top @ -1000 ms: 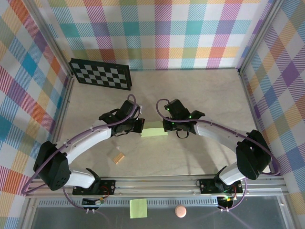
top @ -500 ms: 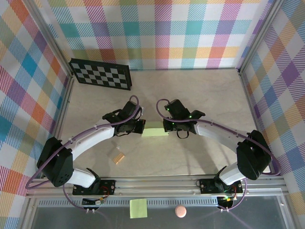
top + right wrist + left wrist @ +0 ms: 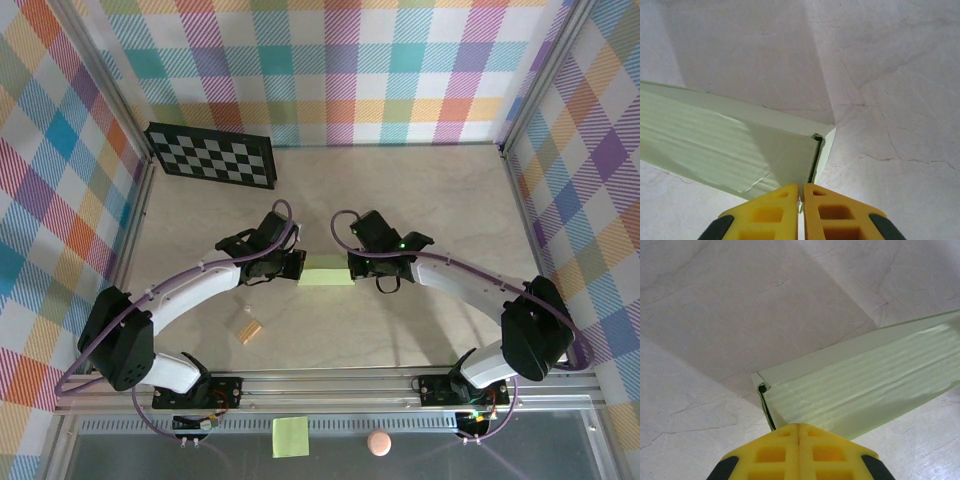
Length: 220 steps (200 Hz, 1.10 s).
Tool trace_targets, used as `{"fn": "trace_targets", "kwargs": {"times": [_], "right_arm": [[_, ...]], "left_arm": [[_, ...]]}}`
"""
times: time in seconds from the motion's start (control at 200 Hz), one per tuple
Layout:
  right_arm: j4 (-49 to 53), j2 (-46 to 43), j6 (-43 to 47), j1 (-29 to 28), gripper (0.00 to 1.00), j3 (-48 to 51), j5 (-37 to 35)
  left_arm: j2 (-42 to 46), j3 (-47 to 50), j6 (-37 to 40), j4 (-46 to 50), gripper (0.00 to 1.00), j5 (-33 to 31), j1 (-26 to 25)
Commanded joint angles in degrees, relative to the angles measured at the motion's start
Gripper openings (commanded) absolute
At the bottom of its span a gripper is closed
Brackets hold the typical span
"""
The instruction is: Fold the paper box
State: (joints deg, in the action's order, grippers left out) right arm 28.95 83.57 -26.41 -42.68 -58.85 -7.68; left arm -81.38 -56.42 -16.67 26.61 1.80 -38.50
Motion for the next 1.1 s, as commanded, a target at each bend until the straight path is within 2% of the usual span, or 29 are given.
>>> {"fn": "trace_targets", "kwargs": {"times": [0.0,0.115,0.22,0.345,0.45,0.61,0.675,0.755,0.895,1.095], "right_arm": [[2.41,1.9,-1.09,0.25,0.09,1.98,0.81],[2.54,0.76,-0.74,0.31,0.08,0.18,1.27],[3.87,-0.93,0.3,0.44,0.13,-2.99,1.06],[4.76,-2.04,0.69,1.53,0.18,-5.27,3.22],[5.36,-1.28,-0.27,4.07,0.23,-6.43,9.61],[5.68,0.1,-1.79,5.36,0.48,-6.74,12.55],[4.93,0.43,-2.74,5.83,0.59,-6.01,14.23],[3.27,1.41,-4.86,6.88,0.65,-5.02,17.5],[-0.79,3.7,-7.85,8.22,0.67,-3.06,23.34],[-2.32,5.89,-9.14,8.4,0.67,-2.67,25.09]], "left_arm": [[-2.48,1.75,0.95,5.03,0.05,1.01,-0.52],[-1.03,0.79,0.71,4.2,0.07,0.78,-0.52],[1.19,-1.69,0.18,4.41,0.18,-0.28,-0.43],[4.03,-3.32,-0.39,4.42,0.42,-1.59,-0.16],[5.32,-3.09,-1.13,4.22,0.54,-2.16,0.89],[5.56,-1.17,-3.83,2.21,0.68,2.33,4.11],[5.1,-0.32,-5.62,0.35,0.7,6.39,5.58],[3.81,0.59,-8.02,-2.02,0.71,11.06,7.17],[1.54,2.43,-10.88,-5.89,0.7,16.71,9.03],[-1.38,2.2,-11.67,-6.47,0.69,19.51,9.41]]}}
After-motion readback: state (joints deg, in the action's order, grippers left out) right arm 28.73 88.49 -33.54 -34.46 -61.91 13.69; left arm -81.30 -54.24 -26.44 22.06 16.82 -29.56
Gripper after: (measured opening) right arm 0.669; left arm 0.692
